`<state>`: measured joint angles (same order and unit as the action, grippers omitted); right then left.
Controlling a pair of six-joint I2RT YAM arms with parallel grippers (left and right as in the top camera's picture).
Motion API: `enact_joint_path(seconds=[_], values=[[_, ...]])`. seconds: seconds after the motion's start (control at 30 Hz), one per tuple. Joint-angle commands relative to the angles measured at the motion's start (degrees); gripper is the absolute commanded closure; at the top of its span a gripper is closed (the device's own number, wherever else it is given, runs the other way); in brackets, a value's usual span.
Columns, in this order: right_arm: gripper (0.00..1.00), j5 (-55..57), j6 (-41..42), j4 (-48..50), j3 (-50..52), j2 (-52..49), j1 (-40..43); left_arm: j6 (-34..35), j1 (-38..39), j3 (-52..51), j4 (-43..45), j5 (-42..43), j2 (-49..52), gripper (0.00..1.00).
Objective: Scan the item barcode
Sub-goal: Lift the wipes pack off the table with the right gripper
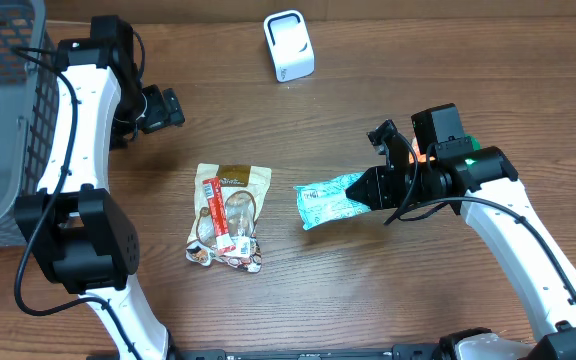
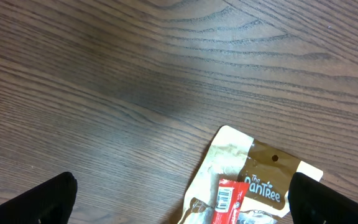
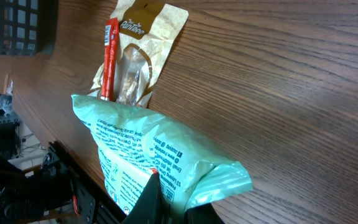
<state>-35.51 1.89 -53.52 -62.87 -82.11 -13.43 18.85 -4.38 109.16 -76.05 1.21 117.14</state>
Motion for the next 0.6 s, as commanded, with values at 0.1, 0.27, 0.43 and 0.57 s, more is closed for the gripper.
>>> enact_joint_path(seconds=[0.1, 0.27, 0.43, 0.57], values=[[0.96, -0.4, -0.5, 0.5, -0.2, 1.7, 0.3, -1.3, -0.1, -0.3, 0.0, -0.6, 0.1, 0.0], [0.96, -0.6, -0.5, 0.9, -0.2, 1.7, 0.3, -1.3, -0.1, -0.3, 0.0, -0.6, 0.1, 0.0], [0.96, -0.6, -0.4, 1.0, -0.2, 1.7, 0.3, -1.3, -0.1, -0.3, 0.0, -0.6, 0.1, 0.0], [0.96, -0.6, 0.1, 2.4, -0.2, 1.7, 0.3, -1.3, -0.1, -0.3, 0.0, -0.6, 0.1, 0.0]])
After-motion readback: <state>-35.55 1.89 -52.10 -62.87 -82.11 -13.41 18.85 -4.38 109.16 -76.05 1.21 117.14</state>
